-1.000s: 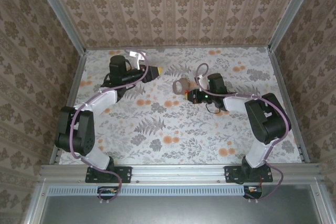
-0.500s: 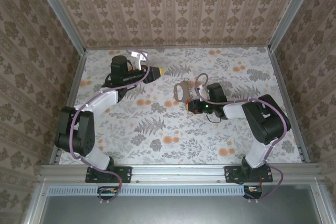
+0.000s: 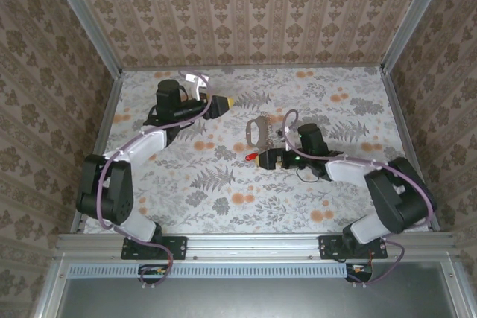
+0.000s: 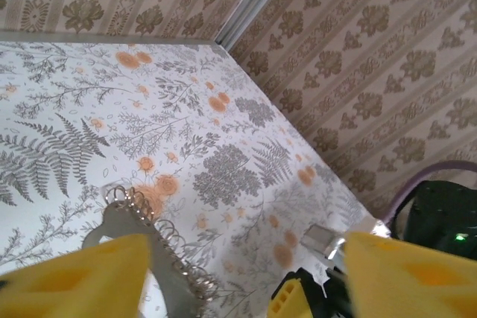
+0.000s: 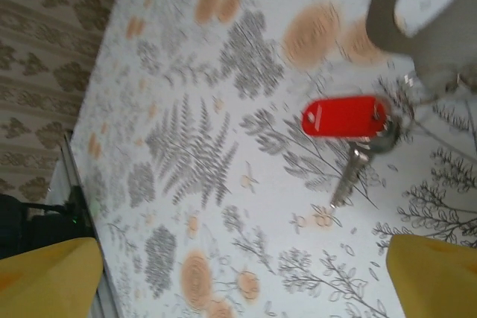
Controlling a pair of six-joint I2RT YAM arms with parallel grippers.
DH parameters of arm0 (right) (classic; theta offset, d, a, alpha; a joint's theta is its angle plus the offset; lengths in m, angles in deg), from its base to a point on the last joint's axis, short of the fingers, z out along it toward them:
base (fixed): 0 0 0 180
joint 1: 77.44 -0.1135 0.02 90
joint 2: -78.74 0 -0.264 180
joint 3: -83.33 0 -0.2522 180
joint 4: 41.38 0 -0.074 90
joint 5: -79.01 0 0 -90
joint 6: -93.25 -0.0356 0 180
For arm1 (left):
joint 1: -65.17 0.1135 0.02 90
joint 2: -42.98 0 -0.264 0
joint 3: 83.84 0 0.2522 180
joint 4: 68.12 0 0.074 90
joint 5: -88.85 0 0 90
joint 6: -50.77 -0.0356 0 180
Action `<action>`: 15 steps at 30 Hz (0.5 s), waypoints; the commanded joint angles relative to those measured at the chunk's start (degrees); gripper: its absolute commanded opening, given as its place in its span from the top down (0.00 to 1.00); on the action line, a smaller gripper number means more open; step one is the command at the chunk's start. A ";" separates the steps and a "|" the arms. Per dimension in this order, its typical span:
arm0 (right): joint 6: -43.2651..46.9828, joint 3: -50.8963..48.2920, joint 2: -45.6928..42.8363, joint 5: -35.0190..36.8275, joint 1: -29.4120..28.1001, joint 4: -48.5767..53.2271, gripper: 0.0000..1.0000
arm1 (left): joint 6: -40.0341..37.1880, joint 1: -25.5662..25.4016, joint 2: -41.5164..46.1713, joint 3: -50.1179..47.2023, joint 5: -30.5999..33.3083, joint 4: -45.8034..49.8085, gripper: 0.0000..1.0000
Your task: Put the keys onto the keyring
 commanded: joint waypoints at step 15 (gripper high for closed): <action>3.86 4.78 -19.07 35.18 10.60 10.56 0.00 | -16.18 1.98 24.13 -12.73 37.31 10.85 0.00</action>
